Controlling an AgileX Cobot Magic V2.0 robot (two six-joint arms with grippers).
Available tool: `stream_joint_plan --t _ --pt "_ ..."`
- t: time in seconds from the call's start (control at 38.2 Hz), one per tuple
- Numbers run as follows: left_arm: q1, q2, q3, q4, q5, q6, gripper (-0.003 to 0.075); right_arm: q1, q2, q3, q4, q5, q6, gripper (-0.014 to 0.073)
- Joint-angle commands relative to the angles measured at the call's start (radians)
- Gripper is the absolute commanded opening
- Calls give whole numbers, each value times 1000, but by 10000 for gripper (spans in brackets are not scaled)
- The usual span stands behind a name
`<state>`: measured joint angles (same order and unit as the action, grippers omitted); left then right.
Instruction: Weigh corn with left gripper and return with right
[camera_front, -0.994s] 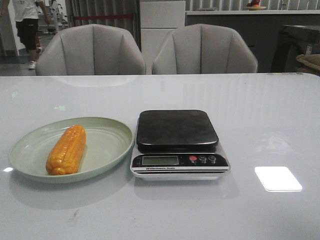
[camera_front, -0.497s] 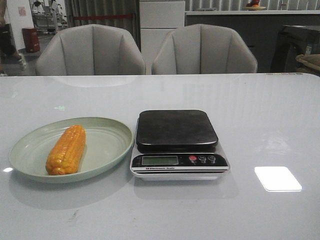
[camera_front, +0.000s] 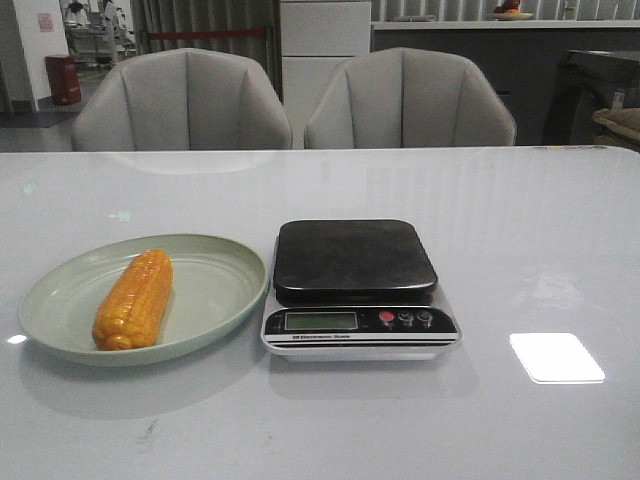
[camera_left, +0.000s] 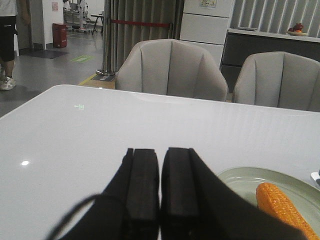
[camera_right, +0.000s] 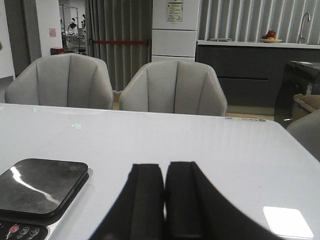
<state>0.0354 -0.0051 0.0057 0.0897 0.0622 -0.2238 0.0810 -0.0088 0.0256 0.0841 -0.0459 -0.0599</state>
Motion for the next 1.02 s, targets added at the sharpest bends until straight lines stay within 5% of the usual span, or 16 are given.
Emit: stream_joint_plan --t 0.0,0.99 --pt "1 -22 32 0 -83 -9 114 3 -19 10 -69 -73 71 171" --pt "1 -22 32 0 -83 -9 114 1 -19 10 -130 -42 131 171"
